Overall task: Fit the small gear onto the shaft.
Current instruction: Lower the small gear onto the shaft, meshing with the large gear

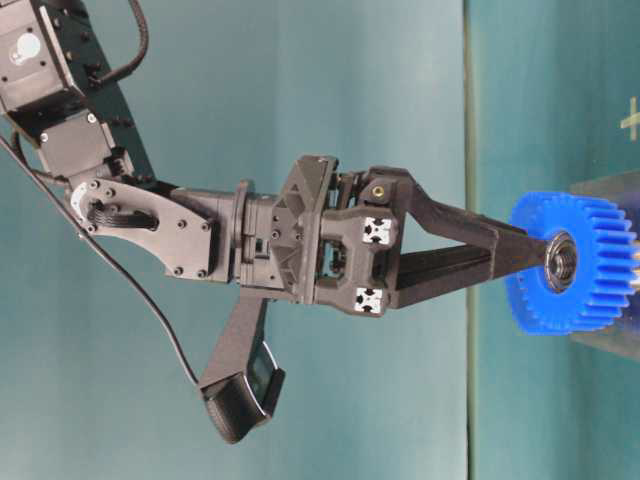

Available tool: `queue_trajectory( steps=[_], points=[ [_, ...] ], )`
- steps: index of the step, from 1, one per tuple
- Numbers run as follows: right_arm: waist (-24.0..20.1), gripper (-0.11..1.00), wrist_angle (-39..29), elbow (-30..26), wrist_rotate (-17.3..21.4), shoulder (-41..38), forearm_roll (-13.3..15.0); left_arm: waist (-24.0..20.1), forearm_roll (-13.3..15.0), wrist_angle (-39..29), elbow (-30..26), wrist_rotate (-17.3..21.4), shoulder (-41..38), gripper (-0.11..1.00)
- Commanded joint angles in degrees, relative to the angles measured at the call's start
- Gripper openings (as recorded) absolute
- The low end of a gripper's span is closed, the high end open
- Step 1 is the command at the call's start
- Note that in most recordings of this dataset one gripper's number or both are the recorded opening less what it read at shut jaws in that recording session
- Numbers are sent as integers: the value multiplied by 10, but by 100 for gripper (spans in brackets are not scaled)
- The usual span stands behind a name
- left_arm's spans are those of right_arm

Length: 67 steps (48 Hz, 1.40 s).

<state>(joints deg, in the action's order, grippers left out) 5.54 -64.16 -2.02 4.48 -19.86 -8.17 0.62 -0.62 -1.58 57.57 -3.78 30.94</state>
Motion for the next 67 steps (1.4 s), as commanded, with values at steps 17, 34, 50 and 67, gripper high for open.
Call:
queue_trajectory(
  steps=[17, 34, 50, 67],
  points=[
    [10, 22, 1, -18, 4, 10, 0, 1, -2, 5, -10, -1, 3, 0],
    [-1, 22, 11, -13, 5, -5, -11, 1, -2, 5, -9, -1, 3, 0],
    [-18, 22, 18, 26, 4, 10, -22, 4, -1, 4, -11, -3, 5, 0],
    [-7, 23, 26, 37, 4, 25, -77, 5, -2, 5, -10, -2, 4, 0]
  ],
)
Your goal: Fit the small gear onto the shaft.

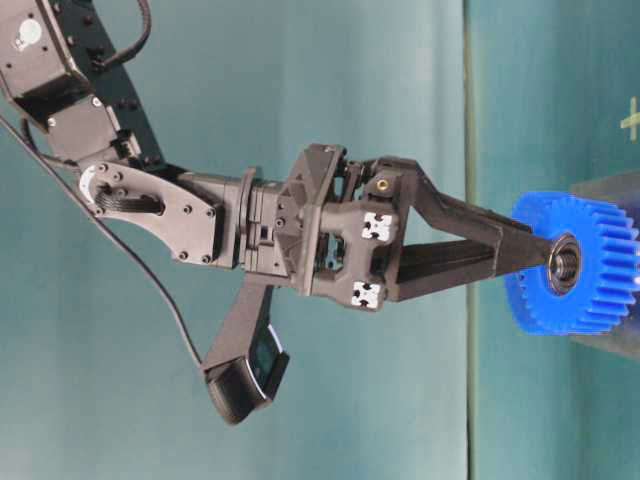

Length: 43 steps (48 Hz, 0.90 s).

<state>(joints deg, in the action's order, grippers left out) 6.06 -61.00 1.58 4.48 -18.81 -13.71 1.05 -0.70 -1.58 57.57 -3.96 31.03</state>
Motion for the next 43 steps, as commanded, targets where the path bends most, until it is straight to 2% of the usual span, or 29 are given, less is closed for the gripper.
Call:
queue_trajectory(
  steps=[1, 10, 12, 20, 31, 39, 43],
  points=[
    [-13, 26, -5, 1, 5, 15, -24, 1, -1, 5, -10, 0, 3, 0],
    [-16, 79, -3, -3, 7, 22, -25, 1, -1, 5, -10, 0, 3, 0],
    [-13, 84, -2, -3, 8, 24, -23, 1, -1, 5, -9, 0, 3, 0],
    [-7, 68, -5, -4, 8, 33, -17, 3, -1, 5, -8, 0, 4, 0],
    [2, 57, -9, -15, 8, 60, -7, 4, 0, 5, -7, 0, 4, 0],
    [9, 39, -3, -25, 4, 52, 16, 4, -1, 5, -6, 0, 2, 0],
    [12, 28, 3, -26, 1, 35, 18, 4, -1, 7, -6, 0, 2, 0]
  ],
)
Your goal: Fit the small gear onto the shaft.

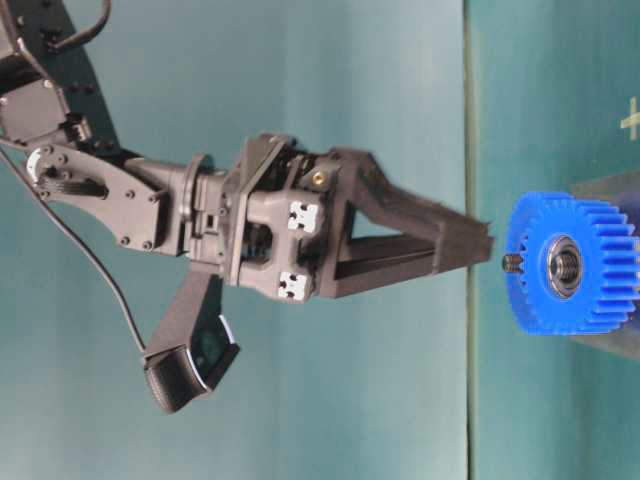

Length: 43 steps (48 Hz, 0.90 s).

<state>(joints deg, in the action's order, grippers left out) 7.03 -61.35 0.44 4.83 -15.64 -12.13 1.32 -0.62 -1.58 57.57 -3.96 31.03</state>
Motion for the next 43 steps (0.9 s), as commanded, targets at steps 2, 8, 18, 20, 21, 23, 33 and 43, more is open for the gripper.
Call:
queue_trajectory(
  steps=[2, 8, 18, 20, 21, 23, 33, 43],
  points=[
    [3, 22, 7, -18, -4, -4, 2, 1, -2, 7, -6, 0, 2, 0],
    [3, 9, 12, -30, -6, -25, 2, 1, -2, 11, -4, 0, 2, 0],
    [-4, 1, 6, -35, -7, -42, 1, 2, -2, 12, -4, 0, 3, 0],
    [-4, 1, 4, -33, -6, -40, 0, 1, -2, 12, -4, 0, 2, 0],
    [-4, 1, 3, -31, -6, -40, 0, 1, -2, 12, -3, 0, 2, 0],
    [-6, 1, -1, -29, -5, -38, 0, 1, -2, 11, -3, 0, 3, 0],
    [-17, 1, -18, 4, -2, -33, -3, 1, -2, 12, -1, 0, 2, 0],
    [-42, 1, -18, 51, 10, -4, -25, 1, -2, 12, 0, -1, 4, 0]
  ],
)
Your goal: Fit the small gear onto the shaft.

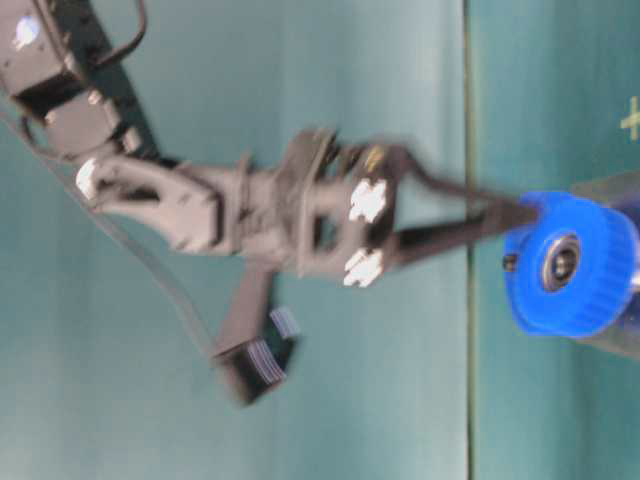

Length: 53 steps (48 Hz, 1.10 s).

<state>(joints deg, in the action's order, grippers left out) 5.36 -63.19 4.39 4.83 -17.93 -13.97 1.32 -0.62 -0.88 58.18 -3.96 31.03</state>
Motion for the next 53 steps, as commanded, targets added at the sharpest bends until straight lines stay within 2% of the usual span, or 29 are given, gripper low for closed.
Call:
queue_trajectory(
  steps=[1, 9, 19, 21, 36, 53],
  points=[
    [-28, 1, 1, 14, 12, 24, -7, 1, -2, 5, -6, -1, 4, 0],
    [-24, 1, 6, 13, 33, 74, 1, 1, -2, 5, -5, -1, 4, 0],
    [9, 1, 35, -38, 43, 72, 54, 1, -2, 5, -5, 0, 3, 0],
    [13, 1, 36, -47, 40, 62, 57, 1, -2, 5, -4, 0, 4, 0],
    [7, 1, 21, -102, 18, -24, 54, 1, -2, 5, -5, 0, 5, 0],
    [-8, 1, 2, -56, 25, -8, 48, 1, -2, 5, -4, 0, 5, 0]
  ],
)
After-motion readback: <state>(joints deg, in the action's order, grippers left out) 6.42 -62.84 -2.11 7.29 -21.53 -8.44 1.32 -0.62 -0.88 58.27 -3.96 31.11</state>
